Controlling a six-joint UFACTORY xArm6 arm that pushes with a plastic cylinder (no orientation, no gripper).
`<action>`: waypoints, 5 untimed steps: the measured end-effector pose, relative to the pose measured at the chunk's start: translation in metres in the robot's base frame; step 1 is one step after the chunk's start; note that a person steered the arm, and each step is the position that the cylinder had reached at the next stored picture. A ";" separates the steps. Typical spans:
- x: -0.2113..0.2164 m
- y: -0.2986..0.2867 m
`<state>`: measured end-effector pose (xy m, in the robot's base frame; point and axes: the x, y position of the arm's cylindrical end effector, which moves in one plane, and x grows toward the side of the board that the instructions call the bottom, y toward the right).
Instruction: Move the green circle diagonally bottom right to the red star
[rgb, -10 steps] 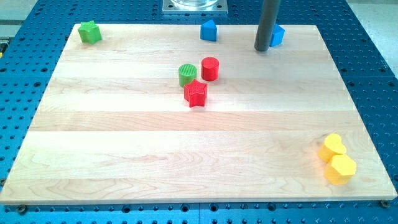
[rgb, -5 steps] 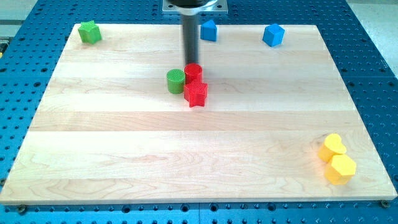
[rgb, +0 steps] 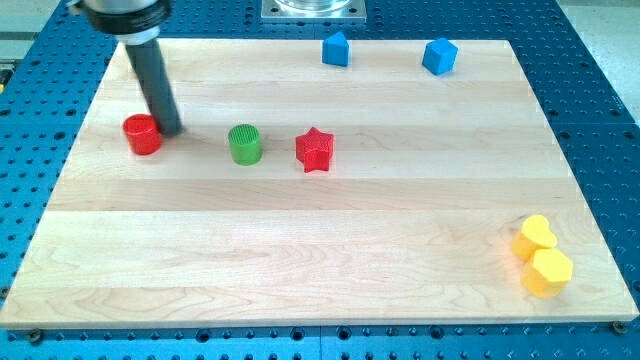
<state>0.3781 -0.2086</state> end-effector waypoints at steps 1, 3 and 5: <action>0.005 -0.015; -0.002 -0.015; -0.002 -0.015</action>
<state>0.3763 -0.2238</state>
